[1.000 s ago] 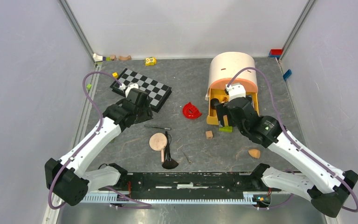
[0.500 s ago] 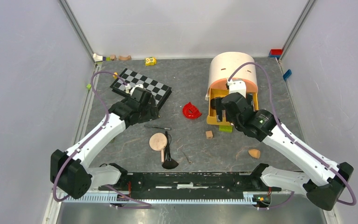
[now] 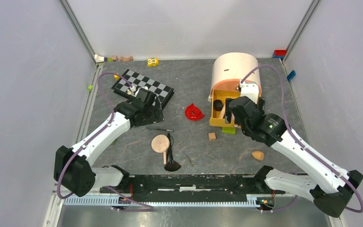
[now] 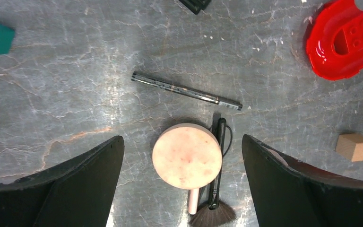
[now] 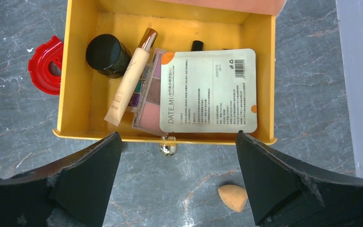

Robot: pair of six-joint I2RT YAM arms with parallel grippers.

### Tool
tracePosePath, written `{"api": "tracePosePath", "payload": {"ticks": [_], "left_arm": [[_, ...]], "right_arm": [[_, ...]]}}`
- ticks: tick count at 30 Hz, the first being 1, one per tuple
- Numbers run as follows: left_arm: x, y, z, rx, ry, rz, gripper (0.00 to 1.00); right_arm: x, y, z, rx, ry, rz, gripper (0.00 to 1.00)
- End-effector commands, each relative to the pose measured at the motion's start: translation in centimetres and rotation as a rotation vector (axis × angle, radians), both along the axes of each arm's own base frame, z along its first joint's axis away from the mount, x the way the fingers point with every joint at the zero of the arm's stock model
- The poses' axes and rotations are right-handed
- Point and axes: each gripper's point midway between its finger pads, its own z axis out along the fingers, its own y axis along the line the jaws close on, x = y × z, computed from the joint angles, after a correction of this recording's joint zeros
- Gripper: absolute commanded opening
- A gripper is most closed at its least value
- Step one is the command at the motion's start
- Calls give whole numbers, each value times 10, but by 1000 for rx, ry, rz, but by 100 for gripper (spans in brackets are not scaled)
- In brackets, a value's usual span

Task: Organize the makeup
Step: Close the drawer in the storage box.

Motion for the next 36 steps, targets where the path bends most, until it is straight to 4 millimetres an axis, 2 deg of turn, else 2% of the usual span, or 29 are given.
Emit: {"api": "tracePosePath", "payload": {"ticks": [1,4,8,14,19,23,30,36], "left_arm": [[0,-12,-4,-44,15,-58,100],[-7,-15,-12,-29,37,-83,100],[-15,-22,-12,-20,36,-107,100],[-11,-24,-9,-9,24,-105,99],[-20,-18,-21,0,49,-81,92],[-22,-18,-27,-3,59,-72,92],[-15,-25,-27,-12,59,-89,92],[0,-34,-11,-27,5,-118,92]], "right_arm": [[-9,-8,-3,-3,-17,29,98],[-16,-5,-19,-9,19,87,98],[-25,-2,-35,-10,55,155,98],[-30,9,-41,45,29,234,98],[-34,11,-52,49,52,255,98],[-35,12,-58,50,74,254,98],[-41,23,-77,88,133,275,98],[-30,29,-81,198,76,177,97]]}}
